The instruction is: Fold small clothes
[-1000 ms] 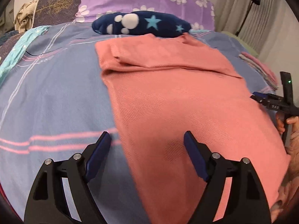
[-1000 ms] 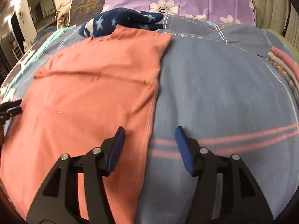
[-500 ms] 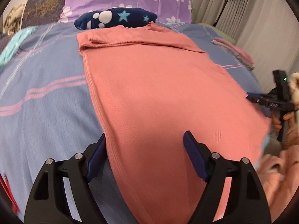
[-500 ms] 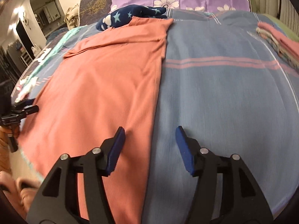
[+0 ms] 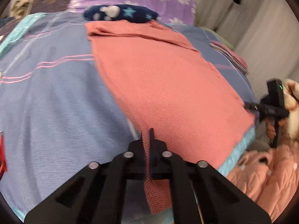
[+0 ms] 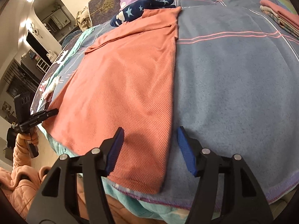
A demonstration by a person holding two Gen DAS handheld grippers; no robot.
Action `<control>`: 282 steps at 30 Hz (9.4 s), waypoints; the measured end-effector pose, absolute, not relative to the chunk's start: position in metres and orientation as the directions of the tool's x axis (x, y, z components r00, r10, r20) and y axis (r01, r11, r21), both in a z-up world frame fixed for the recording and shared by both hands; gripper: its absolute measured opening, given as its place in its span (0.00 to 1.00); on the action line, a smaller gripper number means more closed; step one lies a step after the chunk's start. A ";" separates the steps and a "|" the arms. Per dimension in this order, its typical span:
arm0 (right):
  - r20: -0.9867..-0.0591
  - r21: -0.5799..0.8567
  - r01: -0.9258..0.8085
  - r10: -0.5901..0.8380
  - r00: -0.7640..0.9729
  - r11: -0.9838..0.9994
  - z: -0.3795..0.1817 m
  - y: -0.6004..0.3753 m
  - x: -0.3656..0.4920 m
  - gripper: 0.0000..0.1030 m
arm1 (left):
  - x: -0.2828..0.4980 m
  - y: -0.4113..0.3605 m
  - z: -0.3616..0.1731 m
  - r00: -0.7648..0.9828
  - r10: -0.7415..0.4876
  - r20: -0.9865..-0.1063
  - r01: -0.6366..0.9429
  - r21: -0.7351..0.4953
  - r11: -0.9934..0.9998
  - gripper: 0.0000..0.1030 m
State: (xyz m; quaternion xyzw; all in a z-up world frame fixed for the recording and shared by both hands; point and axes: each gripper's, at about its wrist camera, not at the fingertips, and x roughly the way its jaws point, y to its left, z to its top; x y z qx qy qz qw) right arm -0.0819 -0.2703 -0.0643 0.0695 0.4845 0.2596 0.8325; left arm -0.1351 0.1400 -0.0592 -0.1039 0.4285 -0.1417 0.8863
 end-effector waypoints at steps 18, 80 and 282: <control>-0.685 0.581 -0.328 0.665 0.297 0.745 -0.076 -0.288 -0.079 0.60 | -0.152 0.144 -0.077 0.588 -0.386 -0.711 0.160 -0.365 0.917 0.27; -0.715 0.330 -0.310 0.450 0.535 0.892 -0.040 -0.245 0.118 0.28 | 0.047 0.152 -0.037 0.675 -0.163 -0.720 0.073 -0.155 0.985 0.28; -0.808 -0.175 -0.755 0.346 0.477 0.632 0.000 0.093 0.119 0.53 | -0.017 0.181 -0.078 0.658 -0.364 -0.659 0.143 -0.365 0.920 0.52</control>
